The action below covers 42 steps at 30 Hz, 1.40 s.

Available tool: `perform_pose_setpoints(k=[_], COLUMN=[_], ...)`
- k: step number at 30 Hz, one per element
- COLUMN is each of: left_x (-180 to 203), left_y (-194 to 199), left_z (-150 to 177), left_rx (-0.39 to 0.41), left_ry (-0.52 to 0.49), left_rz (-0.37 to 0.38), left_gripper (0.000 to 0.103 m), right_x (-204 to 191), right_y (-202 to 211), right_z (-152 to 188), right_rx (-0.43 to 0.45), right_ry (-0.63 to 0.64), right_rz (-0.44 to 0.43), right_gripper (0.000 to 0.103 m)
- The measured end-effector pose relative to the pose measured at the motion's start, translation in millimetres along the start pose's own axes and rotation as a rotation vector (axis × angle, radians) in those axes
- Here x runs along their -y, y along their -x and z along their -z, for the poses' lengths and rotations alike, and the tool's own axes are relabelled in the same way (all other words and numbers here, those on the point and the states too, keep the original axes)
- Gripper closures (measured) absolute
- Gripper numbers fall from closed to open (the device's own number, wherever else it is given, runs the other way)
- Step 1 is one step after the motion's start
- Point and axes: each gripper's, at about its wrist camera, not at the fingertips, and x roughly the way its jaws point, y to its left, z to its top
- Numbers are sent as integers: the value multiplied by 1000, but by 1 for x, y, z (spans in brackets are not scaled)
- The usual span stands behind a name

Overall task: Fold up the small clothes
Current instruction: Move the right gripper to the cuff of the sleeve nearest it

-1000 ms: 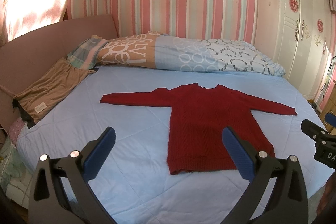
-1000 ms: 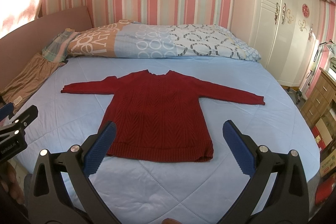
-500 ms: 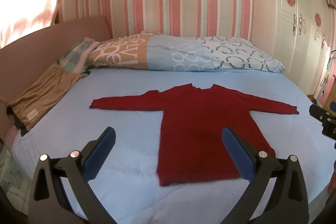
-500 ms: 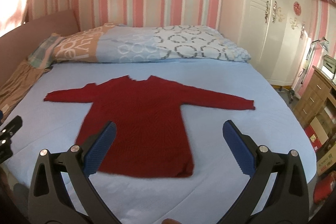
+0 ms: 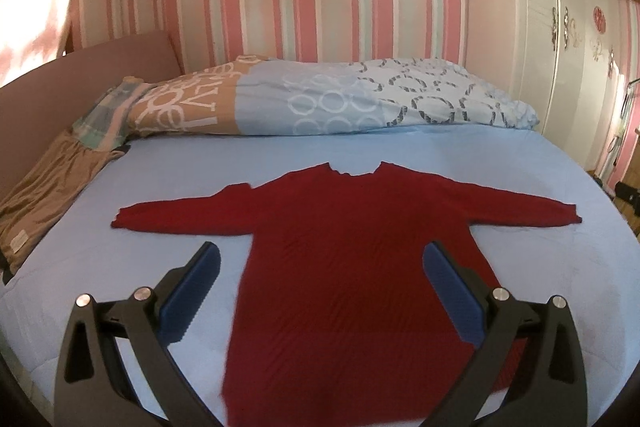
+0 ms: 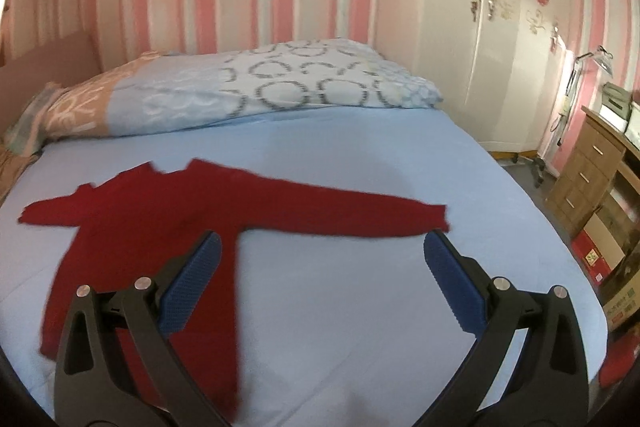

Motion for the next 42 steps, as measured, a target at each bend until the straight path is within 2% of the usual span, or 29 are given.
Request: perform_pose_setpoints(k=[3, 7, 12, 14, 19, 21, 28, 32, 37, 39, 42], left_x=[21, 41, 69, 76, 94, 97, 103, 104, 103, 102, 99], left_y=[-29, -67, -112, -125, -157, -165, -181, -185, -187, -187, -187], left_z=[-6, -12, -17, -19, -23, -23, -19, -17, -15, -14, -13], left_rx=[4, -9, -27, -31, -36, -36, -52, -52, -56, -56, -58], left_ry=[-20, 12, 17, 11, -12, -20, -30, -40, -37, -39, -34], left_rz=[-13, -4, -4, -4, -2, -7, -21, -22, -22, -24, -25], left_gripper=[1, 1, 1, 1, 1, 1, 1, 1, 1, 1, 1], right_x=[31, 67, 119, 137, 182, 190, 202, 205, 206, 203, 199], right_y=[-36, -84, -146, -168, -225, -242, -281, -294, -300, -299, -295], right_z=[-4, -3, 7, 12, 27, 32, 46, 49, 52, 51, 48], right_rx=[-12, -45, -89, -121, -196, -227, -301, -332, -347, -342, -329], right_ry=[10, 21, -32, -78, -165, -182, -208, -240, -292, -289, -281], right_rz=[10, 1, -34, -49, -10, 7, 27, 9, -3, -9, -24], right_gripper=[9, 18, 26, 28, 29, 35, 40, 53, 63, 75, 84])
